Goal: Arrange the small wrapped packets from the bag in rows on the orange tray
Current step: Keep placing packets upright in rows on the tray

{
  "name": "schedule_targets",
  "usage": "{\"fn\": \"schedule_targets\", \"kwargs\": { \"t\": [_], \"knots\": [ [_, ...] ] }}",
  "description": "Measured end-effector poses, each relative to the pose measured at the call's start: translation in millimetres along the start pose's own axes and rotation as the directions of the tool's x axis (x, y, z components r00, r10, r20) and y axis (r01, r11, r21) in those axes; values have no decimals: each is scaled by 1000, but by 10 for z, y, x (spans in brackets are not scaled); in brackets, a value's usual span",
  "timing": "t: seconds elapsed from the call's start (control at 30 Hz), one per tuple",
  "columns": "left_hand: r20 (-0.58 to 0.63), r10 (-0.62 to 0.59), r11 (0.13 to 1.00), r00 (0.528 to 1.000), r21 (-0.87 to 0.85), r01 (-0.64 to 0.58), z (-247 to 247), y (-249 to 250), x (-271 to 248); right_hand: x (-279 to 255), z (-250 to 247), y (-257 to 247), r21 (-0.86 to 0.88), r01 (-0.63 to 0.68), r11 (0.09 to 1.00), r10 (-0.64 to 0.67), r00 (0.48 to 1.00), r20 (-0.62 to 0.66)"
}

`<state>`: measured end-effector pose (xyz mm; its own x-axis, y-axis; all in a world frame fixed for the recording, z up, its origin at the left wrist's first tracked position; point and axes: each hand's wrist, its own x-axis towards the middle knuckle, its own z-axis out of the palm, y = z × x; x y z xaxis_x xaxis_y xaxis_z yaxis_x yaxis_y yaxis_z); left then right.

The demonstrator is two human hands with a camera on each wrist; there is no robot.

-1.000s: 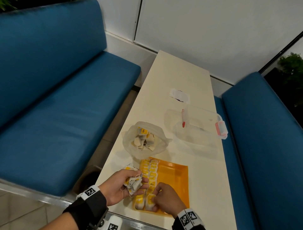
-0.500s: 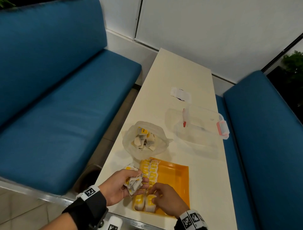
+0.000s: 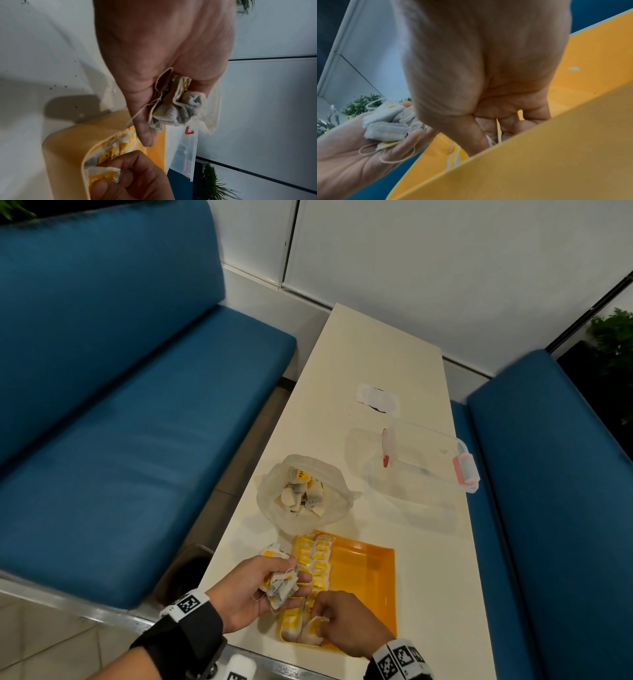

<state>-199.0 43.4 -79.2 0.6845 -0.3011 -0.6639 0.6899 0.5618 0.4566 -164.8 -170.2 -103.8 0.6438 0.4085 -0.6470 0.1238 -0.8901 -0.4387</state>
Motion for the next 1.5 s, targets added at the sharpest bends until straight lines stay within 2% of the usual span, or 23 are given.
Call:
{"fn": "schedule_targets", "kwargs": {
  "t": [0.13,0.33,0.53,0.7,0.77,1.03,1.3,1.4,1.5],
  "knots": [
    [-4,6,1000,1000,2,-6,14,0,-13,-4,54,-40,-26,6,1000,-7,999,-48],
    [-8,13,1000,1000,4,-13,14,-15,-15,-7,156,-23,11,-57,998,58,990,-126],
    [-4,15,1000,1000,24,-15,23,-18,-32,20,169,49,134,-100,986,117,985,-128],
    [-12,12,1000,1000,17,-11,19,-1,-54,50,75,185,314,-120,942,169,977,-132],
    [-13,10,1000,1000,24,-10,11,4,-67,65,61,252,323,-122,938,176,974,-143],
    [-16,15,999,1000,50,-14,-36,68,-143,94,185,145,246,-26,969,56,991,-118],
    [89,69,981,994,176,-84,77,160,-133,47,178,139,291,4,957,14,998,-61],
    [114,68,980,991,180,-88,113,144,-94,-15,30,113,311,41,949,16,984,-178],
    [66,53,985,996,159,-62,161,128,-63,-128,-172,-45,437,214,874,-26,917,-398]
  ]
}}
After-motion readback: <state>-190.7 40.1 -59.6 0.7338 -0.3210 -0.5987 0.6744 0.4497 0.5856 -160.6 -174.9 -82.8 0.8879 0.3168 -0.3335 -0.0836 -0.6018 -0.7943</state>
